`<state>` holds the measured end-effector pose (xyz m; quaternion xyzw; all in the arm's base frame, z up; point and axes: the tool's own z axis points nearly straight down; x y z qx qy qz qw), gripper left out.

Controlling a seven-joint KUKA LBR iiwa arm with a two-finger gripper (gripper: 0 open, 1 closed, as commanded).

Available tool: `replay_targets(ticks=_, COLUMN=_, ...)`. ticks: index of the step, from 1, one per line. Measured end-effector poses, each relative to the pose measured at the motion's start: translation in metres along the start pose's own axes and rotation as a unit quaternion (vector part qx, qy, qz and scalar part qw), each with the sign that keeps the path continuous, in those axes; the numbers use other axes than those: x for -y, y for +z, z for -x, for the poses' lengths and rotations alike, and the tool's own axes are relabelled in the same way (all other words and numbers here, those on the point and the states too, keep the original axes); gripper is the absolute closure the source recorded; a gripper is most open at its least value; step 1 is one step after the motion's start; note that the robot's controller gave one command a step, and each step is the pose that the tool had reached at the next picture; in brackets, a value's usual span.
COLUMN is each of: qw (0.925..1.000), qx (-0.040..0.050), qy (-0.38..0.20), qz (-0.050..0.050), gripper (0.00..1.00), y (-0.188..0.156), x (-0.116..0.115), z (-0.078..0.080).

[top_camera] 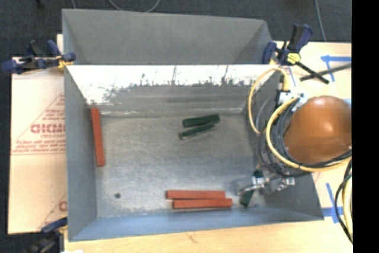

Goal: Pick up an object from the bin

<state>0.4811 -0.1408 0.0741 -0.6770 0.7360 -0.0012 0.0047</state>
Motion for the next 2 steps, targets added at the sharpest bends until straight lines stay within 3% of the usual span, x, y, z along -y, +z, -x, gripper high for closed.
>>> replay_targets(ticks=1, qw=1.0, qx=0.0038, qy=-0.001, qz=-0.001, gripper=1.0, y=0.0, x=0.001, z=0.006)
replay_targets(ticks=2, qw=1.0, qx=-0.0031, qy=0.003, qz=-0.001, gripper=1.0, y=-0.129, x=0.017, z=0.002)
